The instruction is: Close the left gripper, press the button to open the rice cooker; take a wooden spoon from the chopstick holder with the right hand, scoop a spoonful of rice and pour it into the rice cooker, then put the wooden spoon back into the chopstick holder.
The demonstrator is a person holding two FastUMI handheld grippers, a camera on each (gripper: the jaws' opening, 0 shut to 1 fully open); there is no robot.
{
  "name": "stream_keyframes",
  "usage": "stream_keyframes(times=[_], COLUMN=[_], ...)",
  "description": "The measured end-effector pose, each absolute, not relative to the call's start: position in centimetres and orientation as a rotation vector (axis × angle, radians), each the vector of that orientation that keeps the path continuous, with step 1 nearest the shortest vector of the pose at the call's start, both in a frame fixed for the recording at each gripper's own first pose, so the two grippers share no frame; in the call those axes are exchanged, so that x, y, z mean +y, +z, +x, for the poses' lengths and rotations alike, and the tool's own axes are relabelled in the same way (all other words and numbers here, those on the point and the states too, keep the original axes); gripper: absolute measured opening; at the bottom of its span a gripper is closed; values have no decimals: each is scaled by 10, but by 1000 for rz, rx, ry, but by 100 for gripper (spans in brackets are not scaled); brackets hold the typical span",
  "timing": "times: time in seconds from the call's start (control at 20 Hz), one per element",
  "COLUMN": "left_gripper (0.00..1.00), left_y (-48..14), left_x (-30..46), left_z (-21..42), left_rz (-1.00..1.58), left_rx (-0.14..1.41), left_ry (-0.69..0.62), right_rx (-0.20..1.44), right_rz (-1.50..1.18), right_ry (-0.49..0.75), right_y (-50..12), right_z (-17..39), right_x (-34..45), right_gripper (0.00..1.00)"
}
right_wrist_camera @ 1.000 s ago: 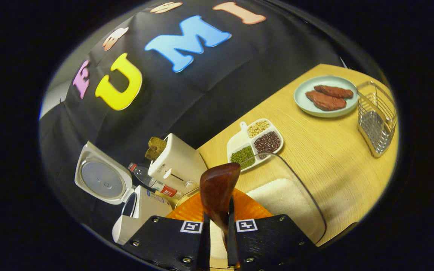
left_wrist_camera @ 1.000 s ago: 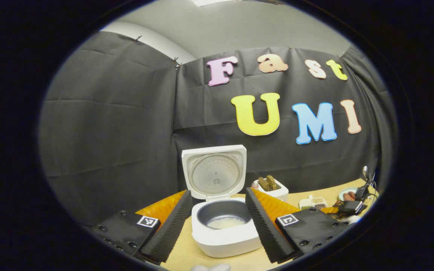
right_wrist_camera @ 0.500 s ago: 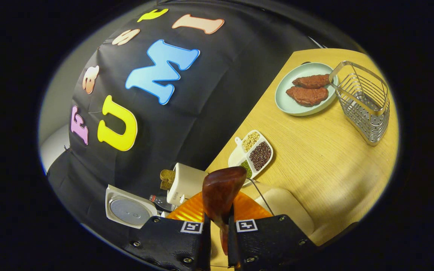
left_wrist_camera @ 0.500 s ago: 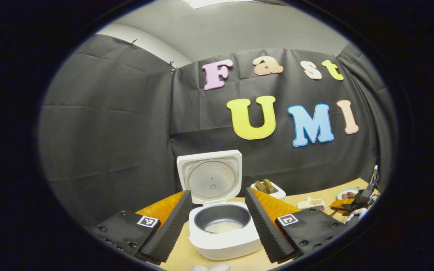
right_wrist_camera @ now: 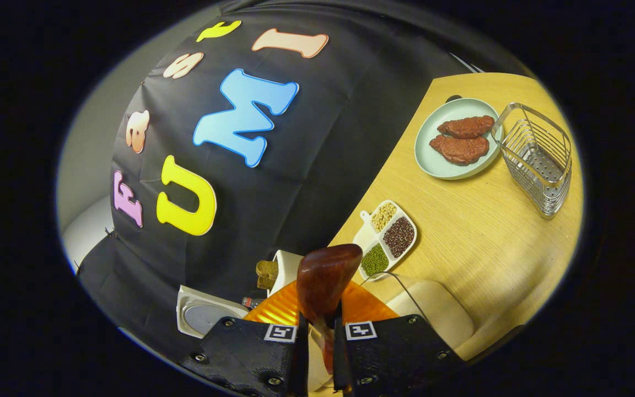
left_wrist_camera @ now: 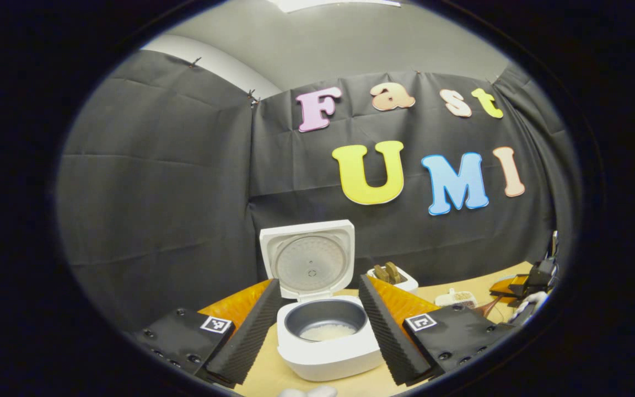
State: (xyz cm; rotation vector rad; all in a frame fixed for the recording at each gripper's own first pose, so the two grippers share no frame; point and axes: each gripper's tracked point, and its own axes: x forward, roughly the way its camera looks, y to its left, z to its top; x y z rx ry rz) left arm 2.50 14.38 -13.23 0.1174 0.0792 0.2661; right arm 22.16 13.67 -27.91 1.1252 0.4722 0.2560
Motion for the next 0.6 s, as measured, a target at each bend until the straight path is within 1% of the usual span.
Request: stream_keyframes(times=[0.2,0.3,0.6], left_gripper=[99,99,99], left_y=[-130,-129,-134], left_x=[150,155,172], left_z=[19,15,3], left_rz=[121,116,106], left_rx=[70,67,67], left_ry=[273,278,308], right_rx=[438,424,428], right_rz=[1175,1202,1240], right_ry=[275,304,401], right_y=[-241,-213,-149], right_z=[226,228,223], right_x=[145,157,229], right_gripper=[18,18,17])
